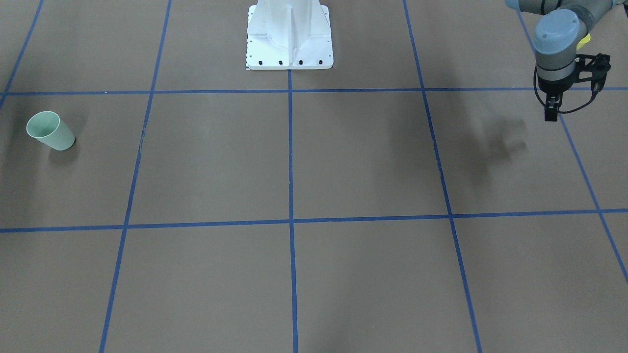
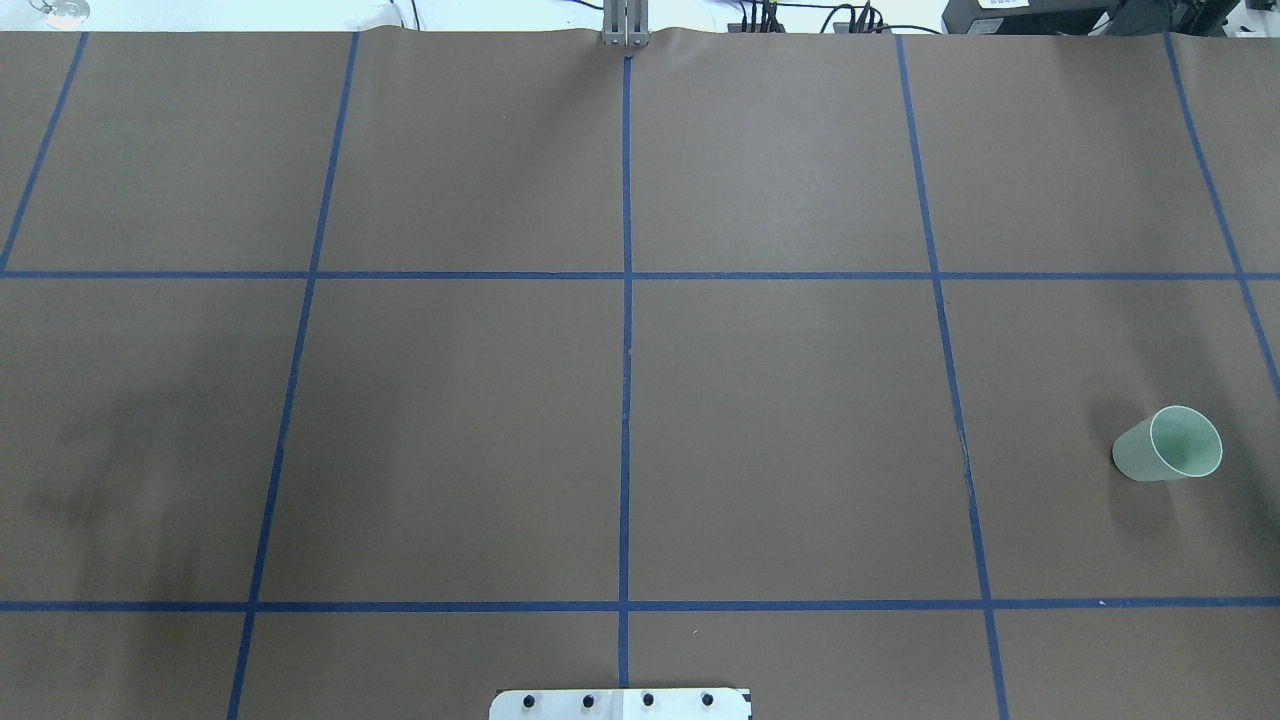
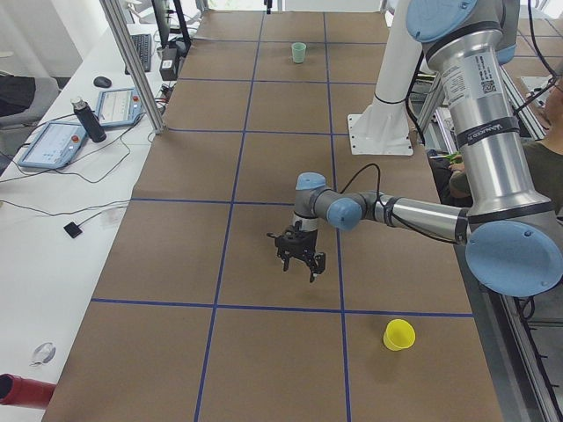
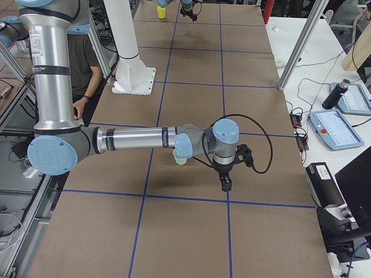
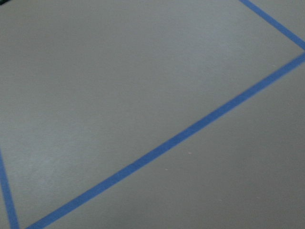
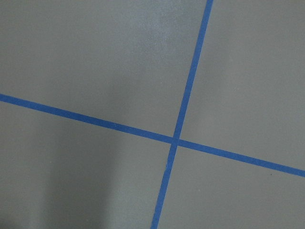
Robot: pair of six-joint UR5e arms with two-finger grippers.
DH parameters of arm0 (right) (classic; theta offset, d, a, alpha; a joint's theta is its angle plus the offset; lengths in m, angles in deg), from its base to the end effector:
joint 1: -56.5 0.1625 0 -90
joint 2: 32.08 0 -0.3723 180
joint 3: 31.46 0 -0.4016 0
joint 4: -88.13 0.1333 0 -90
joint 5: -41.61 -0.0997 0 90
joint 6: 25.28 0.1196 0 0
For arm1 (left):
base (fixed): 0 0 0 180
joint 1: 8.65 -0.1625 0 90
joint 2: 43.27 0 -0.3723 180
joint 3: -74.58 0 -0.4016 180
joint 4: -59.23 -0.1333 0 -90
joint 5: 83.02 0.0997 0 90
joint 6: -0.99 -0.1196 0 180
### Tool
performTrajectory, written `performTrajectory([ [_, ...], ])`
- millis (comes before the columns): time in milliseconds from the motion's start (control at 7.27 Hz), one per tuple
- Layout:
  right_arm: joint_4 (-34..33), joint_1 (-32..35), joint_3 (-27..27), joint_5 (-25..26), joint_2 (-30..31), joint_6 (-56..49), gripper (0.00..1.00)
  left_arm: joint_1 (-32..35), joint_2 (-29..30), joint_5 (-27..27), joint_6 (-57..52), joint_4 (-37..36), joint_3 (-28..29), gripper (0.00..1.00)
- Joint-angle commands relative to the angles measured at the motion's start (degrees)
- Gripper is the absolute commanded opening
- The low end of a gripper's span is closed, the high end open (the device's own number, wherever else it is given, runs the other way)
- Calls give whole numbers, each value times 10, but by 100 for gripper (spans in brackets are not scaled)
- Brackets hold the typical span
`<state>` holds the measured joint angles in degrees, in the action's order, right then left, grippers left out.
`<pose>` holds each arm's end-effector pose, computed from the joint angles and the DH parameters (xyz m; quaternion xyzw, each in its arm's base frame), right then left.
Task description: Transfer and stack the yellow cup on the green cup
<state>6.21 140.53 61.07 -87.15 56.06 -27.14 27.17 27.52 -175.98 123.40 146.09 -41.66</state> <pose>0.0030 -0.5332 0.5734 0.0906 -0.3333 -0.1000 0.9331 0.2367 -0.3276 0.5773 -0.0248 0.0347 -0.5596 0.8277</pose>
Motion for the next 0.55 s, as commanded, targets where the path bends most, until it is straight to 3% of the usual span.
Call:
performTrajectory([
  [0, 36, -1, -2, 1, 0, 2, 100, -83, 1, 19, 184, -217, -50, 98],
  [413, 38, -5, -1, 2, -1, -2, 100, -128, 1, 7, 345, -266, -16, 99],
])
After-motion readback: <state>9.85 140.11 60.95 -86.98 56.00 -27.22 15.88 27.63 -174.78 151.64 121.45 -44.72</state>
